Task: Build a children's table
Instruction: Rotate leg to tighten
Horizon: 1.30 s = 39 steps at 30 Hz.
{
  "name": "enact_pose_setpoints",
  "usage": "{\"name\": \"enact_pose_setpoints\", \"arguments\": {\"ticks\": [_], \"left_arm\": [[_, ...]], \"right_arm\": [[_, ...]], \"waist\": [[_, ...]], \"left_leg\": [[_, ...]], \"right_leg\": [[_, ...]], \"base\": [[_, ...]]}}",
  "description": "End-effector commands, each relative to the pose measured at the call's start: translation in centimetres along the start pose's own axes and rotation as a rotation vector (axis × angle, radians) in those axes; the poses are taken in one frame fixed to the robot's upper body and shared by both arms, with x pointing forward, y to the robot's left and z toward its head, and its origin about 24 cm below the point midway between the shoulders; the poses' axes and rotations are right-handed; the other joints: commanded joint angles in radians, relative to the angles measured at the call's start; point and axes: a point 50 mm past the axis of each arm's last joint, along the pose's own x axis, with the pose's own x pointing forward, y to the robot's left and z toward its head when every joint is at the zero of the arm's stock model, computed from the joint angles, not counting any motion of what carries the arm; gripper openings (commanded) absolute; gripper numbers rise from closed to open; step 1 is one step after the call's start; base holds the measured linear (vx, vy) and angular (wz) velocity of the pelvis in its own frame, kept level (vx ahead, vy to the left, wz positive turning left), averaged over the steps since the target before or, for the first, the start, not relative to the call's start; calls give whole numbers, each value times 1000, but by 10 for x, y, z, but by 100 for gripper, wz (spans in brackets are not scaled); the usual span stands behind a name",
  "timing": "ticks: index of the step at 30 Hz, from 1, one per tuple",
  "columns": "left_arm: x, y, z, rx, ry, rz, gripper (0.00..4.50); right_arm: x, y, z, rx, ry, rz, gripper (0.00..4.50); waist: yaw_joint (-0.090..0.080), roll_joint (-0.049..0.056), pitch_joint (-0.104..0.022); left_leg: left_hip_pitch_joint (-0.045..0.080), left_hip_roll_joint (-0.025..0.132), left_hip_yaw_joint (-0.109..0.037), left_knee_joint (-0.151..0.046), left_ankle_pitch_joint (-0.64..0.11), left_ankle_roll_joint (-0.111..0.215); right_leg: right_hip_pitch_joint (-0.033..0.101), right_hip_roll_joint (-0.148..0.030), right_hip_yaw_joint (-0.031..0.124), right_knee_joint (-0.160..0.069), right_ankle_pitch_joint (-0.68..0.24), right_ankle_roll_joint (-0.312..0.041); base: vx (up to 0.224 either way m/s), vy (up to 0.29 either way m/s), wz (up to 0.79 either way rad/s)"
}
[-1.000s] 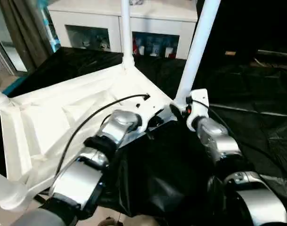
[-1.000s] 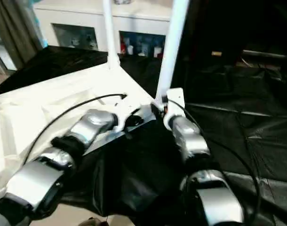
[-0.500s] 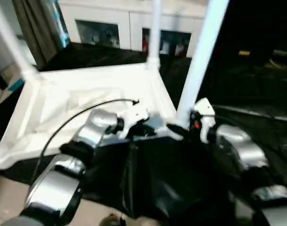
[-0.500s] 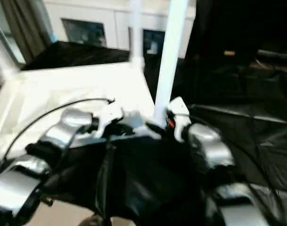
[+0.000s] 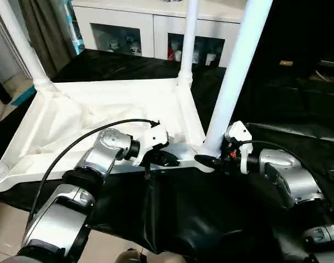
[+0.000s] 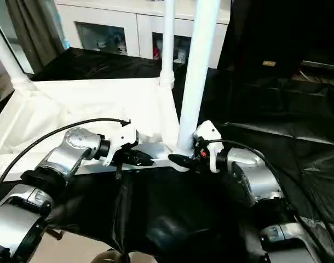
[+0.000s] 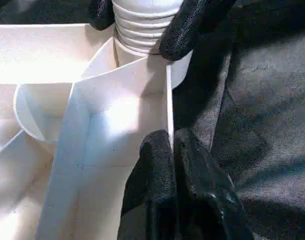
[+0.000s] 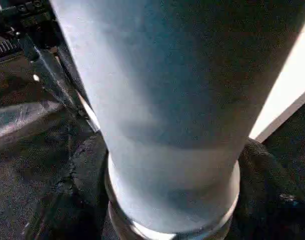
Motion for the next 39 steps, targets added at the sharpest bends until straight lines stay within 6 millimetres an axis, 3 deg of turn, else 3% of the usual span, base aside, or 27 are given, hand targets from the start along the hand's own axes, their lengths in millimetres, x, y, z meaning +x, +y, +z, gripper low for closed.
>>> {"name": "enact_pose_setpoints", "arguments": {"ticks": [1, 4, 6, 9, 12, 13, 14, 17, 18, 19, 21, 26, 31, 32, 36, 39], "left_arm": [[2, 3, 12, 25, -50, 20, 0], [7, 8, 12, 0, -32, 96, 0], [15, 15, 14, -54, -21, 205, 0], [28, 23, 24, -118, -31, 327, 0], [38, 26, 30, -142, -25, 394, 0], [42, 27, 34, -154, -25, 424, 0], [47, 27, 37, -158, -25, 440, 0], [56, 25, 43, -131, -18, 450, 0], [60, 23, 45, -99, -16, 433, 0], [63, 21, 45, -82, -14, 421, 0], [63, 20, 44, -73, -10, 410, 0], [57, 20, 40, -59, -13, 380, 0], [38, 16, 29, -3, -44, 249, 0], [35, 14, 26, 2, -47, 213, 0], [17, 5, 15, 26, -60, 62, 0], [13, 3, 13, 19, -61, 37, 0]], "right_arm": [[7, 8, -8, 34, 6, 20, 279], [11, 3, -15, 64, 9, -102, 277], [15, -6, -25, 133, 36, -274, 276], [23, -14, -36, 244, 72, -484, 276], [29, -17, -37, 305, 65, -592, 275], [34, -17, -36, 336, 54, -631, 275], [39, -17, -34, 362, 42, -656, 275], [53, -13, -26, 358, 13, -655, 275], [61, -8, -21, 324, 2, -615, 275], [67, -3, -16, 290, -19, -559, 275], [73, 1, -10, 268, -46, -499, 345], [71, -1, -6, 257, -73, -468, 382], [45, -9, 0, 132, -98, -343, 391], [40, -9, 0, 106, -99, -314, 391], [18, -11, 1, 19, -78, -201, 391], [12, -11, 2, 0, -68, -162, 391]], "waist": [[-4, -1, -83], [-10, -2, -78], [-15, -2, -75], [-32, -1, -70], [-42, 5, -69], [-43, 1, -71], [-43, 8, -71], [-45, 2, -71], [-43, 11, -71], [-47, 5, -70], [-46, 7, -72], [-59, 4, -72], [-52, 1, -76], [-50, 4, -81], [-39, 6, -85], [-24, 10, -94]], "left_leg": [[23, 64, -30, -68, -205, 46], [28, 64, -32, -73, -243, 22], [38, 61, -35, -76, -299, -2], [47, 58, -41, -81, -358, -34], [48, 57, -44, -83, -382, -34], [45, 56, -44, -83, -376, -29], [48, 56, -43, -83, -374, -27], [46, 52, -38, -81, -368, -15], [46, 52, -41, -81, -368, -15], [42, 52, -41, -83, -369, -10], [41, 53, -41, -84, -364, -4], [32, 53, -43, -87, -356, 7], [28, 56, -39, -82, -300, 35], [24, 57, -36, -80, -262, 45], [27, 61, -28, -71, -206, 74], [26, 67, -27, -64, -131, 105]], "right_leg": [[53, -89, 50, -70, -216, -228], [48, -88, 50, -78, -281, -212], [45, -90, 49, -92, -378, -189], [40, -89, 47, -101, -449, -172], [42, -90, 45, -107, -464, -165], [46, -90, 46, -108, -446, -161], [42, -89, 48, -107, -426, -166], [42, -89, 50, -110, -411, -170], [43, -90, 49, -108, -410, -170], [46, -88, 48, -110, -410, -165], [48, -89, 48, -109, -410, -162], [54, -88, 47, -104, -397, -168], [61, -88, 50, -96, -315, -190], [62, -86, 52, -85, -250, -208], [61, -85, 51, -73, -155, -249], [57, -82, 49, -50, -18, -289]], "base": [[0, 0, 0], [0, 0, 0], [0, 0, 0], [0, 0, 0], [0, 0, 0], [0, 0, 0], [0, 0, 0], [0, 0, 0], [0, 0, 0], [0, 0, 0], [0, 0, 0], [0, 0, 0], [0, 0, 0], [0, 0, 0], [0, 0, 0], [0, 0, 0]]}}
